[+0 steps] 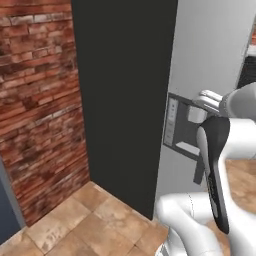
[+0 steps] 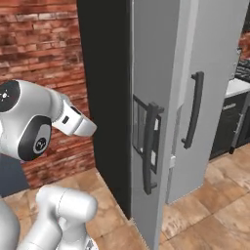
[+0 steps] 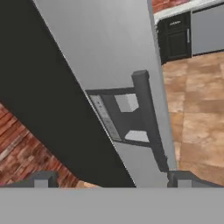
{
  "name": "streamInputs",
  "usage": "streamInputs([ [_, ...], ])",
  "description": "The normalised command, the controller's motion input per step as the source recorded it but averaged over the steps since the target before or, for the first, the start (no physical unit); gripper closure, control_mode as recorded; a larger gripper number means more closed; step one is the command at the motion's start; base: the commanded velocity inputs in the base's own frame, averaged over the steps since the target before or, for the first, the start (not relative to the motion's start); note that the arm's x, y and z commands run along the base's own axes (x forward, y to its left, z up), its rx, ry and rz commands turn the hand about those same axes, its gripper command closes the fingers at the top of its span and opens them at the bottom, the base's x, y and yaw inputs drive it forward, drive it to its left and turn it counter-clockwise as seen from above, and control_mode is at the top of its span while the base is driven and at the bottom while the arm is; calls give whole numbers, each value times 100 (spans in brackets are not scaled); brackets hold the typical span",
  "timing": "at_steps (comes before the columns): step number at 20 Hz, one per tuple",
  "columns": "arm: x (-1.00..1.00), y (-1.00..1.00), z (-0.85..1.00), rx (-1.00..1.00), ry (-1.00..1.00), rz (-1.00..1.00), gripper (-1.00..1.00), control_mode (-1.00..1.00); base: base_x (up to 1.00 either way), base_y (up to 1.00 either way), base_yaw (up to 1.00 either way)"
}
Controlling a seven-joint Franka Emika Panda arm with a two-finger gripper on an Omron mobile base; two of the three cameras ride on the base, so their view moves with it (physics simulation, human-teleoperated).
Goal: Take the fish and garlic from the second highest rack and move them to the highest rack where the mango and lemon wedge are located, to maximize freezer space. Close the freezer door after rearranging.
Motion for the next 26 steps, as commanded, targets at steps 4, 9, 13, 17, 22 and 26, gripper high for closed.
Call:
streamInputs([
  [4, 0, 0, 0, 0, 0, 0, -100, 100, 60, 58, -41],
  [9, 0, 0, 0, 0, 0, 0, -100, 100, 50, 17, -33],
  [13, 0, 0, 0, 0, 0, 0, -100, 100, 41, 0, -19],
  [17, 0, 0, 0, 0, 0, 0, -100, 100, 43, -9, -15],
  [22, 0, 0, 0, 0, 0, 0, -100, 100, 60, -1, -9],
  [26, 0, 0, 0, 0, 0, 0, -100, 100, 57, -6, -6],
])
